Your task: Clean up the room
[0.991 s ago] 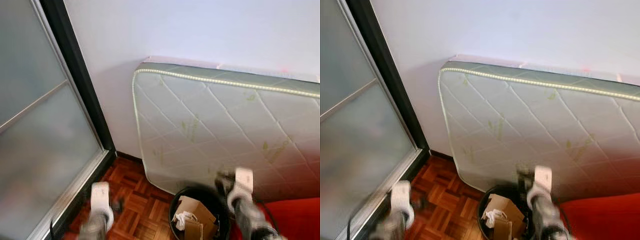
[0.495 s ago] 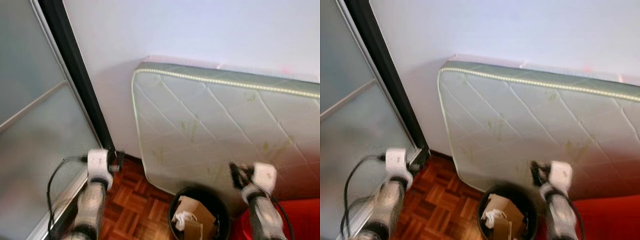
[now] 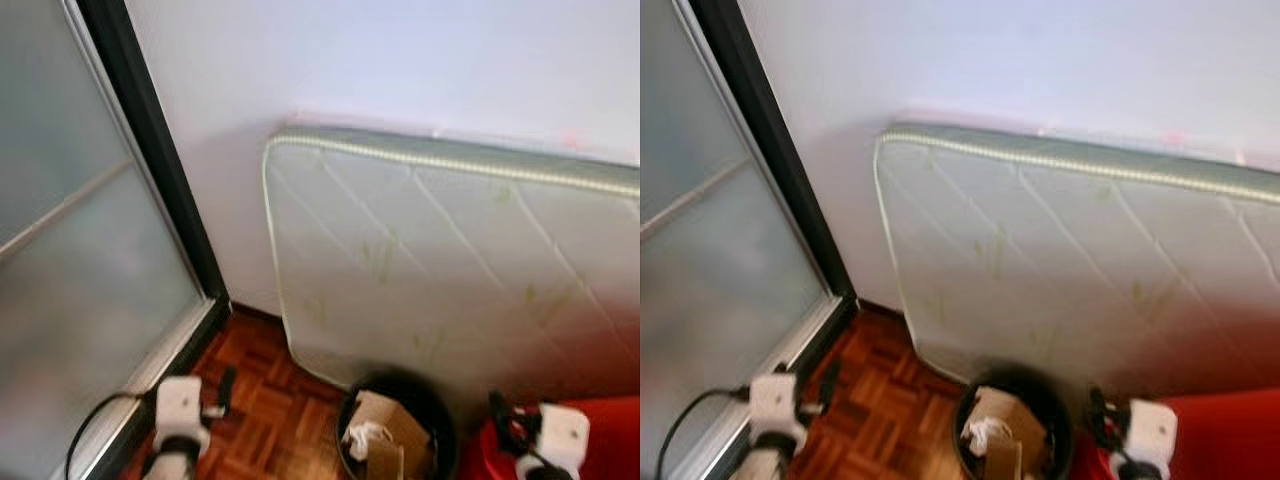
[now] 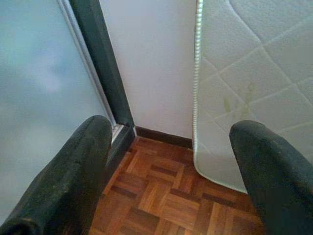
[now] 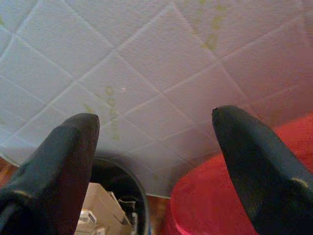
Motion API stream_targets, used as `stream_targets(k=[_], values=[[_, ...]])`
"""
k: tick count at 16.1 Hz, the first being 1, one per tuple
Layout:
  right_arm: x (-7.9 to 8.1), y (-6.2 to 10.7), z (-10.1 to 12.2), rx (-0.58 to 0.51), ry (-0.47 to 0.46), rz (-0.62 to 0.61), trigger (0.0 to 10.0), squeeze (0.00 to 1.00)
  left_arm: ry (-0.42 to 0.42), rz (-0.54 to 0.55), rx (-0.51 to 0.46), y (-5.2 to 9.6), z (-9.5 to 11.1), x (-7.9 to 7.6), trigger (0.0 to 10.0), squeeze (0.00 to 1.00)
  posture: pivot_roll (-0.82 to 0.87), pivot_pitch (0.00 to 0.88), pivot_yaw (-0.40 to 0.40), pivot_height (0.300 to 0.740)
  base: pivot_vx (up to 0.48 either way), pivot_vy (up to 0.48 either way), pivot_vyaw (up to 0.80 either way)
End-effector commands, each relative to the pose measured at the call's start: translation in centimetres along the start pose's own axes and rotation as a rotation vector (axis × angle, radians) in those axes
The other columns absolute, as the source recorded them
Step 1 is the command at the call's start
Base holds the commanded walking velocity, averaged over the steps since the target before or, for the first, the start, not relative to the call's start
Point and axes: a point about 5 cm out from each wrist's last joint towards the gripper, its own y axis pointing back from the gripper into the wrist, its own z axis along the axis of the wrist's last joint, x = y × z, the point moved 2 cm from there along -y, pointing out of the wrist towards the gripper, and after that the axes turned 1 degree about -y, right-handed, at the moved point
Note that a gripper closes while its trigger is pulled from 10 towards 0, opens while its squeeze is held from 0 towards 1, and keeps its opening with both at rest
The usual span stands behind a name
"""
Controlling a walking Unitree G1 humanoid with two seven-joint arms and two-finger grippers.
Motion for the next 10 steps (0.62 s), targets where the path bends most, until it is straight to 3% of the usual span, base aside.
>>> stream_targets(k=[1,3,6,9,10], values=[[-0.3,0.2,0.1,-0.009,-0.012,-0.026,10.0,0.00,-0.015,0.006,0.017,0.3,-0.2,0.5,10.0,0.00,0.00,0.075,0.018,0.740,0.000,0.000,0.00],[0.1,0.6,-2.0,0.113,-0.024,-0.030,10.0,0.00,-0.027,-0.046,0.137,0.8,-2.4,0.0,10.0,0.00,-0.01,0.085,0.024,0.740,0.000,0.000,0.00],[2.0,1.4,-5.9,0.419,0.016,0.031,10.0,0.00,0.031,-0.030,0.424,0.9,-6.2,-0.1,10.0,0.00,-0.01,0.095,0.036,0.740,0.000,0.000,0.00],[2.6,3.2,-8.4,0.619,0.097,0.099,10.0,0.00,0.021,-0.056,0.684,3.4,-9.5,-0.5,10.0,0.00,0.01,0.101,0.035,0.740,0.000,0.000,0.00],[2.4,3.3,-8.6,0.633,0.107,0.100,10.0,0.00,0.007,-0.063,0.713,3.8,-9.9,-0.5,10.0,0.00,0.01,0.107,0.034,0.740,0.000,0.000,0.00]])
